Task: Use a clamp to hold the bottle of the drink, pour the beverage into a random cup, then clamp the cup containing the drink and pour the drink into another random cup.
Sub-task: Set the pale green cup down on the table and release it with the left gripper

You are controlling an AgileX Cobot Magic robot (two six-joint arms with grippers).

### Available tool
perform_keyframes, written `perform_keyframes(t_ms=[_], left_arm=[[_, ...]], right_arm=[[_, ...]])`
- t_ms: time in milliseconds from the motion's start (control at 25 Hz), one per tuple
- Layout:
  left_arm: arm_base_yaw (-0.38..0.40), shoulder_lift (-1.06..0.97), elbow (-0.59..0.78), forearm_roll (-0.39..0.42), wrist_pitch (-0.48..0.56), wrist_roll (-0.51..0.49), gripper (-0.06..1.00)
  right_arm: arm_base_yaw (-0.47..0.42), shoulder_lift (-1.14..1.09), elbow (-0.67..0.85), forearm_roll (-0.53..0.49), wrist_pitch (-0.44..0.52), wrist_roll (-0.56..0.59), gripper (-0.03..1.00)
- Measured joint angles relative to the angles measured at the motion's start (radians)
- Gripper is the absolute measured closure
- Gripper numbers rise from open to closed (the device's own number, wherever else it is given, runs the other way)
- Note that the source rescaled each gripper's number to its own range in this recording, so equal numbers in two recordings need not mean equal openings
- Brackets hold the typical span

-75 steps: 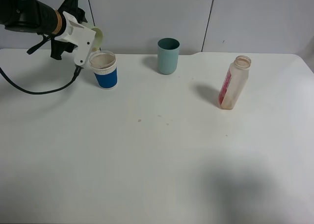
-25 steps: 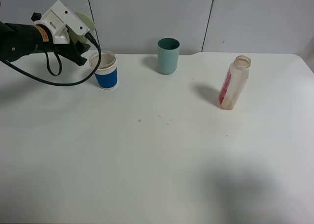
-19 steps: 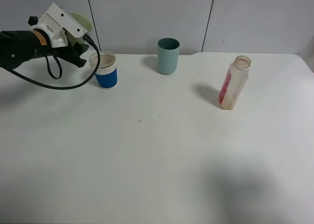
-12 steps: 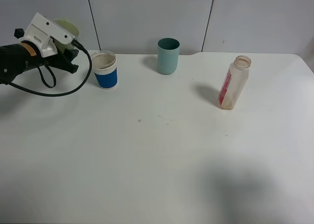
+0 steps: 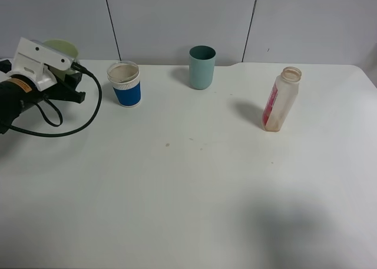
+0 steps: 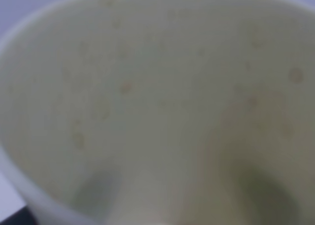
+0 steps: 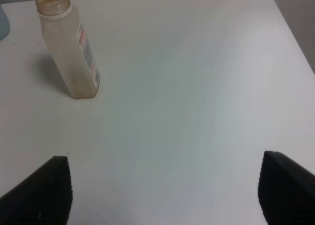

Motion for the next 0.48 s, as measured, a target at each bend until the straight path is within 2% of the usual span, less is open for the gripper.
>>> perform_keyframes(t_ms=[280, 480], left_arm=[[0.000, 0.024, 0.063, -0.002, -0.137, -0.081, 0.94], [0.000, 0.095, 0.068, 0.025, -0.183, -0.108, 0.94]], right_arm=[[0.000, 0.000, 0.000, 0.000, 0.000, 0.000, 0.37], [0.000, 0.000, 0.000, 0.000, 0.000, 0.000, 0.37]])
